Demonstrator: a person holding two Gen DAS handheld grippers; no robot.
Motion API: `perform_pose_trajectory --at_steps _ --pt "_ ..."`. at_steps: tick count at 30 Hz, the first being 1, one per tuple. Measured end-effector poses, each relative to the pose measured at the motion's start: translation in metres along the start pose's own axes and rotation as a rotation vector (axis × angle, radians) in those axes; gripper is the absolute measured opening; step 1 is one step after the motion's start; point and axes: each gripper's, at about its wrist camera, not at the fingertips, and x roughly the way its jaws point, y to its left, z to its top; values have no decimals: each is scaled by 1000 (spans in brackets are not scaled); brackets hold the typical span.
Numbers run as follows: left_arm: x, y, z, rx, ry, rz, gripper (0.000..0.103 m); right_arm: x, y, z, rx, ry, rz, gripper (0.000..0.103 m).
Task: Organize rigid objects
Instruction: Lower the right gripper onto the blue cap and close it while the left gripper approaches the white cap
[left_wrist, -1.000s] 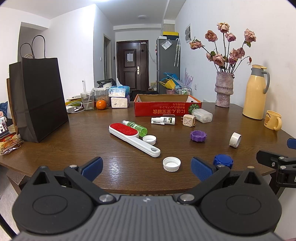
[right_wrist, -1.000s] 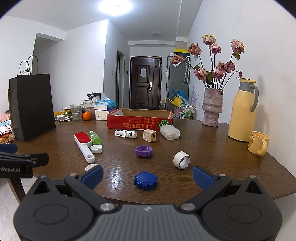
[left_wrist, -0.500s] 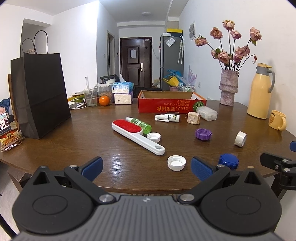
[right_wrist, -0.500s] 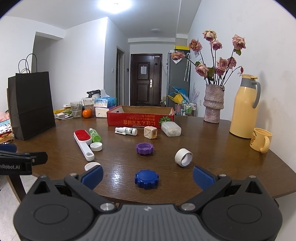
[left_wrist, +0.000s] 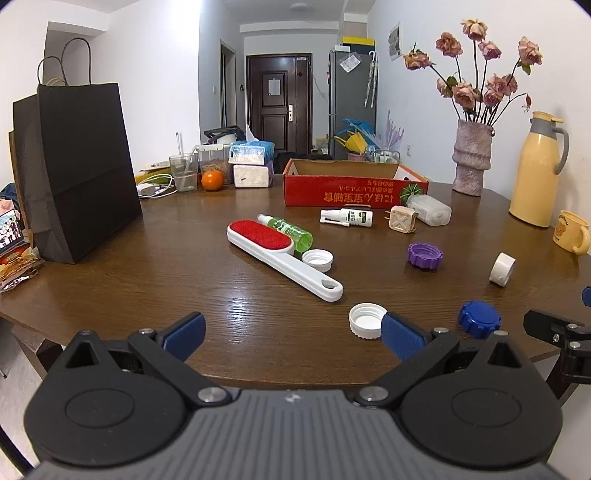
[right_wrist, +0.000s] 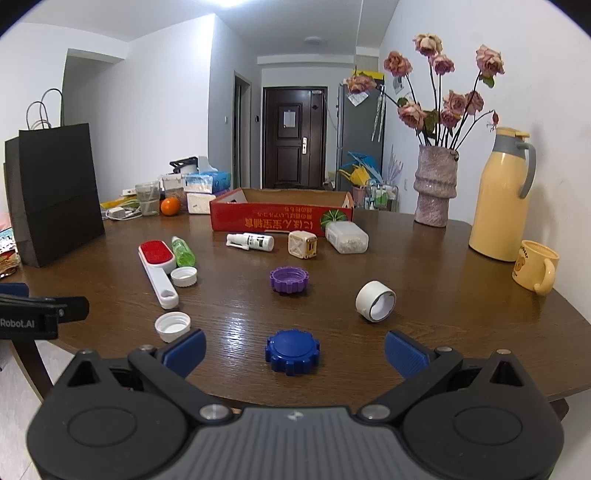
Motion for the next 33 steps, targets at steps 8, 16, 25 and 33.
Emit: perform_pose_trajectory --at_steps 8,16,25,33 --pt "31 2 6 -10 47 10 103 29 -3 2 0 49 -1 103" --pt "62 5 13 -24 83 12 103 62 -8 1 -1 101 -1 103" --pt "93 4 14 -27 139 10 103 97 -11 -1 -13 157 2 97" --pt "105 -4 13 -18 161 -11 103 112 -8 -9 -26 181 51 69"
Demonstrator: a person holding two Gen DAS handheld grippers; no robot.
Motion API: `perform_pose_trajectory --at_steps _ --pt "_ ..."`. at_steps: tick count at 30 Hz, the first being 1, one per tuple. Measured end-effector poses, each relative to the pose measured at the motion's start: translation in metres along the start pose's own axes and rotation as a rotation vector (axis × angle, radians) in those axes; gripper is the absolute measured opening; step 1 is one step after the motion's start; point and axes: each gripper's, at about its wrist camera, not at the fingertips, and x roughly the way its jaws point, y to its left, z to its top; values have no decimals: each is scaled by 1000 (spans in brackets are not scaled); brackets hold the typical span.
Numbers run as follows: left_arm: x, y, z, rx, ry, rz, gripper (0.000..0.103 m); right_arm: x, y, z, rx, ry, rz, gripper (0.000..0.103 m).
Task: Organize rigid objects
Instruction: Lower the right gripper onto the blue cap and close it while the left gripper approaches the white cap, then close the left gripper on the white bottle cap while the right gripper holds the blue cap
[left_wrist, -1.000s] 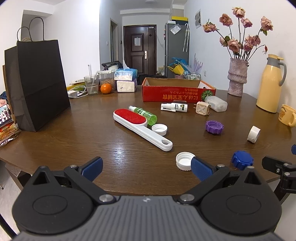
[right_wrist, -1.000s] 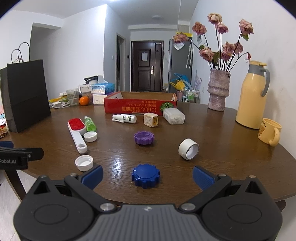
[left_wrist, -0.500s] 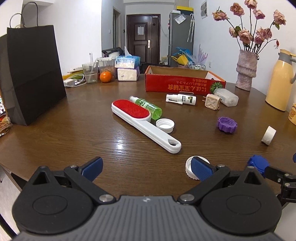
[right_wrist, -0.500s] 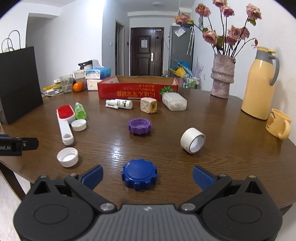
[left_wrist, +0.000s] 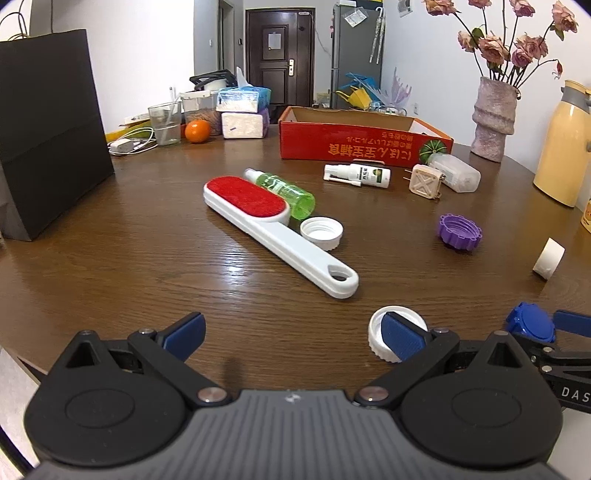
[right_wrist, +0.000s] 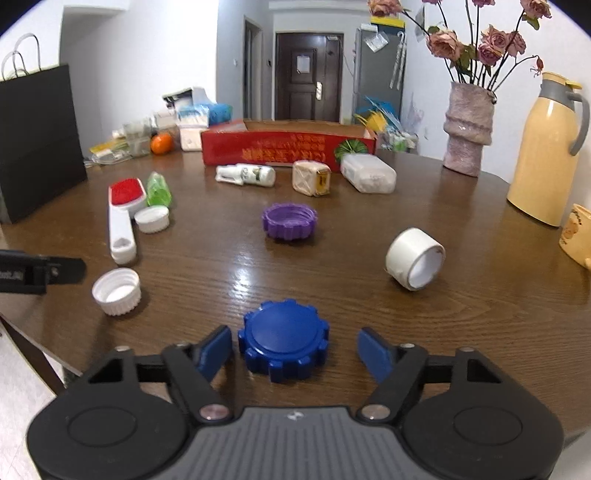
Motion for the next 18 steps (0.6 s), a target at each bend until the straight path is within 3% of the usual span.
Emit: perform_pose_trajectory --at_steps 2,18 --pt "1 -3 1 3 -2 -4 103 0 -2 0 -1 -12 25 53" --pt "21 -36 0 50 23 -30 103 3 -18 6 20 -57 42 53"
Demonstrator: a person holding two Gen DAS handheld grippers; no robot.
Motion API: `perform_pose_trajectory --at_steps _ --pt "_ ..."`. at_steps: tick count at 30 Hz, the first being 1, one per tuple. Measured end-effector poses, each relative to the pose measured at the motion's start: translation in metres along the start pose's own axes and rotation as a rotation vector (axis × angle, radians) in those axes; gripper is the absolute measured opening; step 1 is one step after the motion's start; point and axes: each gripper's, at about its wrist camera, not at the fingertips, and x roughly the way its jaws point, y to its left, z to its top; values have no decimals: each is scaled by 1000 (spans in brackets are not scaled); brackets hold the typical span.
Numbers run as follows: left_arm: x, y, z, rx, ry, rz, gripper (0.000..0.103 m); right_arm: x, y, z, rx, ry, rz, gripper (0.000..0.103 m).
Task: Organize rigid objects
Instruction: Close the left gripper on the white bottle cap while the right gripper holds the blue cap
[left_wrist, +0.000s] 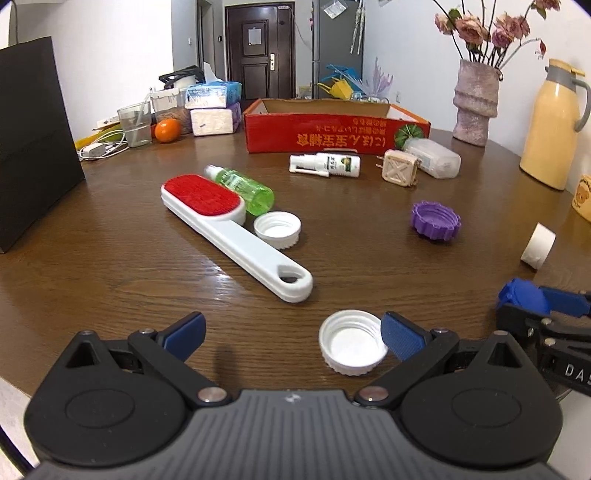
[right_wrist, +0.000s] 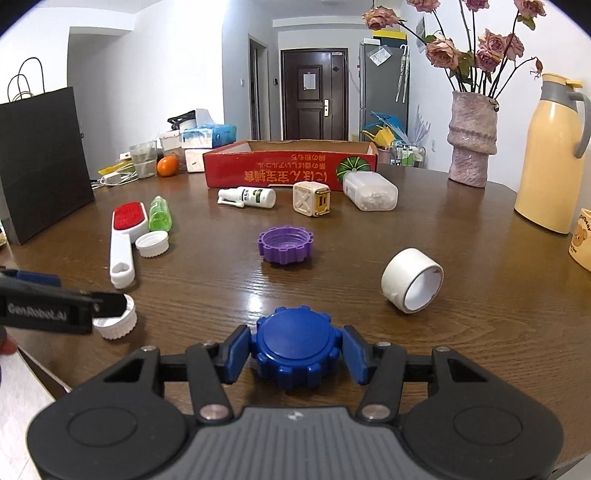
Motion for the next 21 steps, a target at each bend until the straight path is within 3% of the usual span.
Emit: perform_pose_trajectory --at_steps 3,8,21 --pt "1 -7 -1 9 -3 0 101 1 -4 0 3 -3 7 53" --pt "6 -20 -3 36 13 -4 83 0 -9 -2 10 -11 18 53" --pt "7 -26 -6 36 -14 -46 51 -1 -16 -3 30 -30 30 53"
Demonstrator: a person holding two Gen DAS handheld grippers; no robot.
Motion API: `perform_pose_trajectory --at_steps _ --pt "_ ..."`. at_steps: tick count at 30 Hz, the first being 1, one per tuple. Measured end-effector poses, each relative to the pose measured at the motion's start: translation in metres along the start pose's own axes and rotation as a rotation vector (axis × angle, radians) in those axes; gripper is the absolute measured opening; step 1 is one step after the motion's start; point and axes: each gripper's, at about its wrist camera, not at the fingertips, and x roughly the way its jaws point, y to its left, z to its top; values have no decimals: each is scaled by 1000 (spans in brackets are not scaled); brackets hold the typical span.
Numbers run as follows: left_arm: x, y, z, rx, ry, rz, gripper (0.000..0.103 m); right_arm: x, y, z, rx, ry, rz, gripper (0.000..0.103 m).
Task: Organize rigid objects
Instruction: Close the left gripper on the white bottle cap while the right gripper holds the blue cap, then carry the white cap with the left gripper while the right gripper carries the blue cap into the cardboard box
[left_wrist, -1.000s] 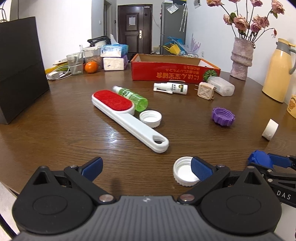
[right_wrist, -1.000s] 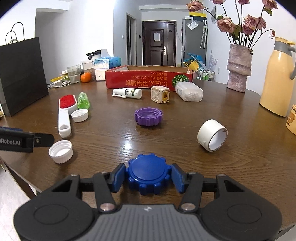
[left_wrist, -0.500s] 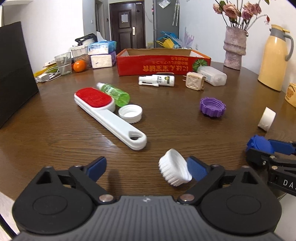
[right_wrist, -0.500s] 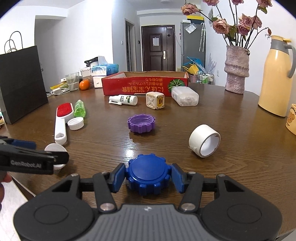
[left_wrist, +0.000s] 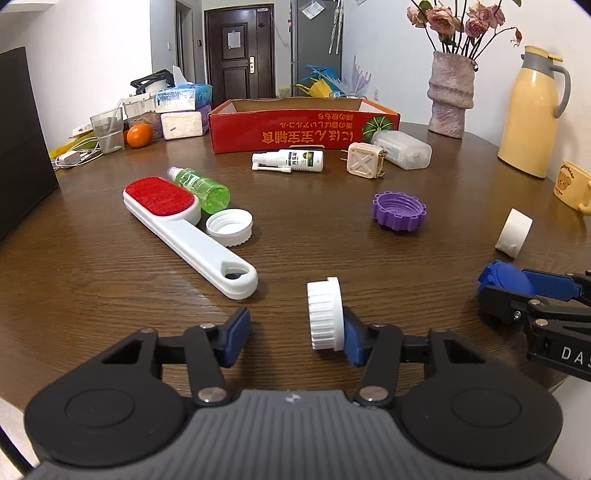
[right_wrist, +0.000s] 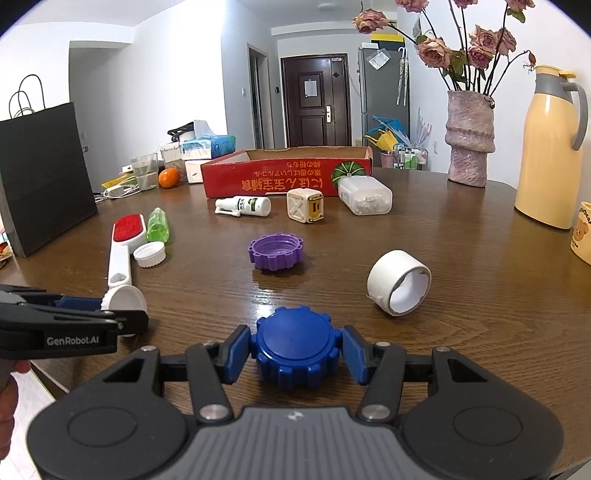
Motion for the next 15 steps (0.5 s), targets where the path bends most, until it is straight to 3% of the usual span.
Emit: perform_pose_trajectory --at_steps 3,5,15 --pt "-1 1 0 -3 -4 -4 34 0 0 0 -1 0 3 53" --pt "-1 2 1 -8 -5 -20 16 1 1 0 -3 1 5 53" --pt "-5 7 10 -21 -35 -28 16 3 7 8 -22 -9 9 53"
